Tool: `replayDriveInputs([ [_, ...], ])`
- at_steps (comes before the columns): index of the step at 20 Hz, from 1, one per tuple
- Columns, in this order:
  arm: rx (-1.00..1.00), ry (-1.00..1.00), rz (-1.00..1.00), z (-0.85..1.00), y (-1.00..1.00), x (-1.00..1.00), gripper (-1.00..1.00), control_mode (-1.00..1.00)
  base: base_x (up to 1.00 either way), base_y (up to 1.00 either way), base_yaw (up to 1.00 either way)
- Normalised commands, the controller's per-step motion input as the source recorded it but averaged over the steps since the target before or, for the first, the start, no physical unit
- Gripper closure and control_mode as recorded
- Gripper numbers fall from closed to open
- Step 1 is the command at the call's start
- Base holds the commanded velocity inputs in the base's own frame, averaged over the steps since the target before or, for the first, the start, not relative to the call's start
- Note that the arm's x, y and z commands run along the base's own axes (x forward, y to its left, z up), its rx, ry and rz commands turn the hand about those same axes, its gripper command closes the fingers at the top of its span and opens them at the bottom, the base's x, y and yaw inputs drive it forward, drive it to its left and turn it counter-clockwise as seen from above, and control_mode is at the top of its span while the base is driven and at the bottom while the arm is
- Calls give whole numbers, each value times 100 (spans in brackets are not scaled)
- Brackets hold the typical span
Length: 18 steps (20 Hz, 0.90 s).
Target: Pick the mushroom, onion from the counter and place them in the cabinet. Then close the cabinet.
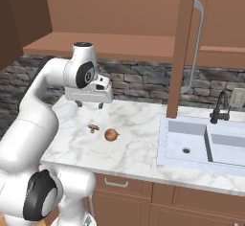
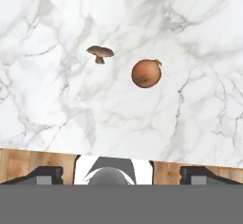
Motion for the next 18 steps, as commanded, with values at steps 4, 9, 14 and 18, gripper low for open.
replayDriveInputs([
  [4,0,5,0,-70,-57,0,-100,-100,0,0,0],
  [9,0,0,0,-81,-32,0,-100,-100,0,0,0],
  [14,0,-1,0,-58,-1,6,-100,-100,0,0,0],
  [18,0,0,0,-40,0,18,-100,-100,0,0,0],
])
